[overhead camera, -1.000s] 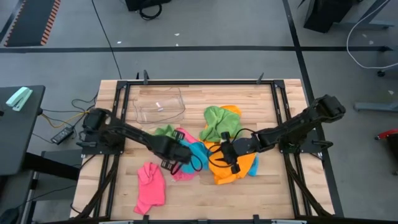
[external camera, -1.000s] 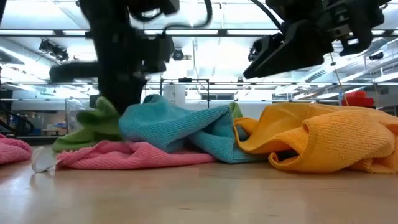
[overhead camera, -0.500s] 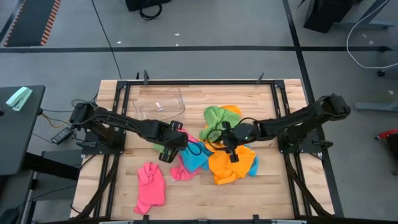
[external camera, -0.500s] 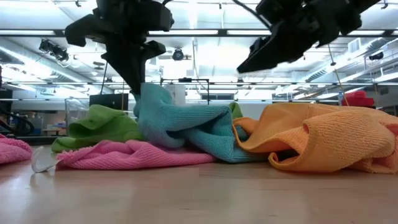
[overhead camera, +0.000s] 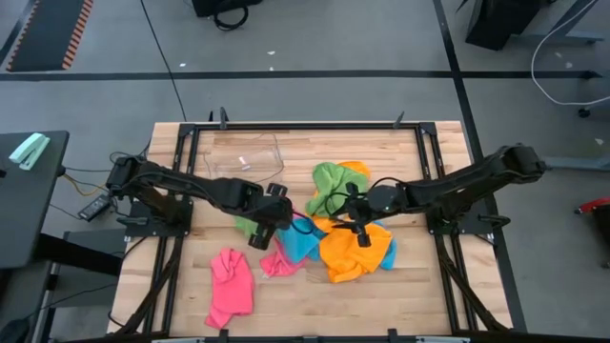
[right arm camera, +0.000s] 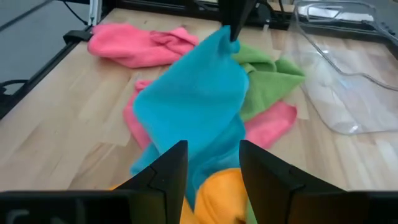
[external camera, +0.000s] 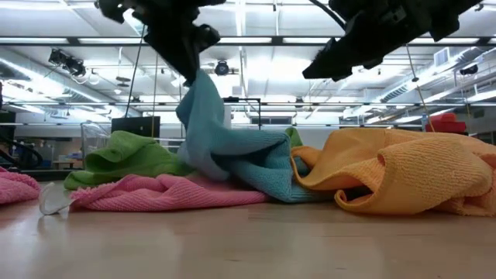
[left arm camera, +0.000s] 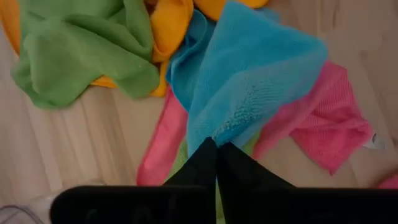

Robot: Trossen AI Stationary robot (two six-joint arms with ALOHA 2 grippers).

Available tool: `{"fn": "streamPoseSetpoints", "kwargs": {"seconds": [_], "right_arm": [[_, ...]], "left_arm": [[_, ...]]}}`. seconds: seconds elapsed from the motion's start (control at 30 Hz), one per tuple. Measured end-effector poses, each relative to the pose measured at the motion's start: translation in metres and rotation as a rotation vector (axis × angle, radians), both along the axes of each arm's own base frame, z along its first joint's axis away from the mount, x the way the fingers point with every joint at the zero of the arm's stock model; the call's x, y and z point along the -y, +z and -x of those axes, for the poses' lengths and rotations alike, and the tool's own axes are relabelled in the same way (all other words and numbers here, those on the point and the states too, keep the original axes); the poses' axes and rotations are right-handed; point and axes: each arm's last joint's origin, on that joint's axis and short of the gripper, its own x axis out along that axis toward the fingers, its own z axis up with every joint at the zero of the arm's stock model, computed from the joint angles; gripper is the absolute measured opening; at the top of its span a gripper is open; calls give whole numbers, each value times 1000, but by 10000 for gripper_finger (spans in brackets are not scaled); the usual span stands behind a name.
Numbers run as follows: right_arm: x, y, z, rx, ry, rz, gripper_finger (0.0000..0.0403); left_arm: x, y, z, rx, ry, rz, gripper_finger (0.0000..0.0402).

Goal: Fold microfiber towels
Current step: Fold the left blue microfiber towel

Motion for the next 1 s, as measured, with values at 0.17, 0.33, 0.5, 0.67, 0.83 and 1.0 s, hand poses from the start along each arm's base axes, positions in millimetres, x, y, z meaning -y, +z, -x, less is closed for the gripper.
{"fn": "streamPoseSetpoints", "kwargs": {"seconds": [0.17,0.33,0.5,0.67,0.83,1.0], "right_arm": [[-1,-3,-1,-15,-9,-20,154],[-2,3,1,21,-4,-30,154],[-13,-1,-2,31,39,-20,154],[-18,-4,-4,38,66,0,154],[-18,-5,-4,29,61,4,154],[-12,-3,13,-81,-8,75,154]], "left_arm": [[-1,13,-4,39,11,6,6],[-4,35,-6,76,42,21,14],[-12,55,-6,87,82,31,7],[-21,76,-6,125,116,39,13],[-34,105,-6,203,153,48,14],[-58,135,-7,345,218,52,7]]}}
